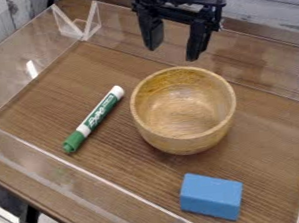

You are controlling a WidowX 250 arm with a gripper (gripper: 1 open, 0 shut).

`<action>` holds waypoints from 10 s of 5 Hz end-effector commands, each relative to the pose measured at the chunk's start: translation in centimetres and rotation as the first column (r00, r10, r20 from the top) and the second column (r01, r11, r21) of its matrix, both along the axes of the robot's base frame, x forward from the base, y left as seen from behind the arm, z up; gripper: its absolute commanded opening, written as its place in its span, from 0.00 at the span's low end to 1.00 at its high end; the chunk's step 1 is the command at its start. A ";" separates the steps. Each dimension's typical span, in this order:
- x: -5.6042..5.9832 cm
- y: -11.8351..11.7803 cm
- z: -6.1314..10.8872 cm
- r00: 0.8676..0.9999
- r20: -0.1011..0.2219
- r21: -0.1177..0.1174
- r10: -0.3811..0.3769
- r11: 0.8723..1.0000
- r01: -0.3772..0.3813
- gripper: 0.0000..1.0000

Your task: Put the blue block in the brown bowl

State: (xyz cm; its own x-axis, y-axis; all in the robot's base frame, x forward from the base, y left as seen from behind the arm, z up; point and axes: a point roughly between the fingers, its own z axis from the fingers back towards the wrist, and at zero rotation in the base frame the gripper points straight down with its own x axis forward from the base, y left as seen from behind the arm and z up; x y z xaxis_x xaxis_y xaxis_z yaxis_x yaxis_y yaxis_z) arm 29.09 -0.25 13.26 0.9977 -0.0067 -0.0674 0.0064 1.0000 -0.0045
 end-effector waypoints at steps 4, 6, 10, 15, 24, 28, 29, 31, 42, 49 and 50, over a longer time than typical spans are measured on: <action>-5.9 -5.0 -0.8 0.792 0.012 -0.031 -0.610 0.792 0.610 1.00; -7.5 -6.2 -1.7 0.648 0.030 -0.023 -0.761 0.647 0.762 1.00; -9.3 -8.2 -5.9 0.422 0.058 0.034 -0.905 0.424 0.905 1.00; -9.0 -8.5 -10.2 0.388 0.074 0.031 -0.919 0.391 0.920 0.00; -8.2 -7.5 -9.4 0.425 0.074 0.004 -0.902 0.426 0.905 0.00; -7.5 -7.2 -9.6 0.459 0.072 0.010 -0.886 0.461 0.887 0.00; -7.4 -7.1 -9.4 0.473 0.068 0.010 -0.878 0.475 0.880 0.00; -7.1 -6.9 -8.4 0.502 0.052 0.010 -0.863 0.503 0.864 0.00; -4.6 -2.0 -1.5 0.821 0.086 0.157 -0.564 0.822 0.548 0.00; -5.6 -1.2 -1.4 0.883 0.141 0.133 -0.449 0.892 0.432 0.00; -5.7 -1.1 -1.3 0.889 0.147 0.130 -0.433 0.900 0.416 0.00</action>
State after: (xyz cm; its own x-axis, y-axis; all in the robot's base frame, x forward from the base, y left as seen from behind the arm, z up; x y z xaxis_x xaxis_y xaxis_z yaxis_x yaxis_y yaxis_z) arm 22.92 -1.48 10.86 0.8919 -0.4510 0.0342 0.4450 0.8884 0.1129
